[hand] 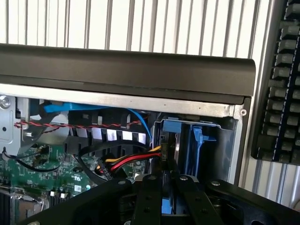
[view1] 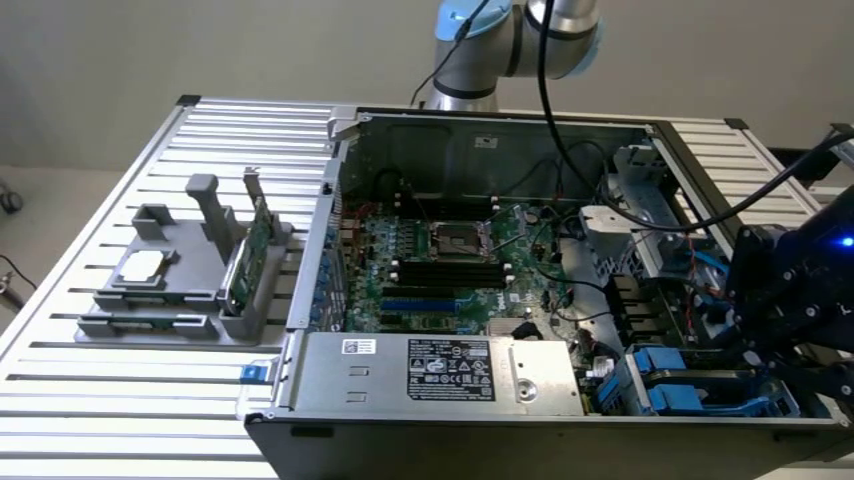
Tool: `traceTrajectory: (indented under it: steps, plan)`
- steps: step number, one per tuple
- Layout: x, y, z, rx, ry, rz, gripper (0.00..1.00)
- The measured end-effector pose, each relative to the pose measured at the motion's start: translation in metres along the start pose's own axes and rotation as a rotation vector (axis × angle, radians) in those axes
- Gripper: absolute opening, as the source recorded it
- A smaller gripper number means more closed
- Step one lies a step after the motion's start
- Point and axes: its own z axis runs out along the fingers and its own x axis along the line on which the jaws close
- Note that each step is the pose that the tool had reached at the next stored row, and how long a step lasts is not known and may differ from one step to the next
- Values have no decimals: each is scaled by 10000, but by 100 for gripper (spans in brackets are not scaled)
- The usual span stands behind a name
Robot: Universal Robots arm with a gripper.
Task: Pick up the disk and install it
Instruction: 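Insert the first disk wire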
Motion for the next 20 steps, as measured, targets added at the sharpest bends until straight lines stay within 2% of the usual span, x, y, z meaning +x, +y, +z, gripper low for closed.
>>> traceTrajectory:
  steps: [8, 14, 17, 20]
  plan:
    - [39, 2, 2, 81, 8, 231, 17]
    - [47, 3, 4, 77, 9, 591, 17]
    - [48, 2, 4, 70, -7, 767, 17]
    - [52, 3, 2, 67, -68, 859, 17]
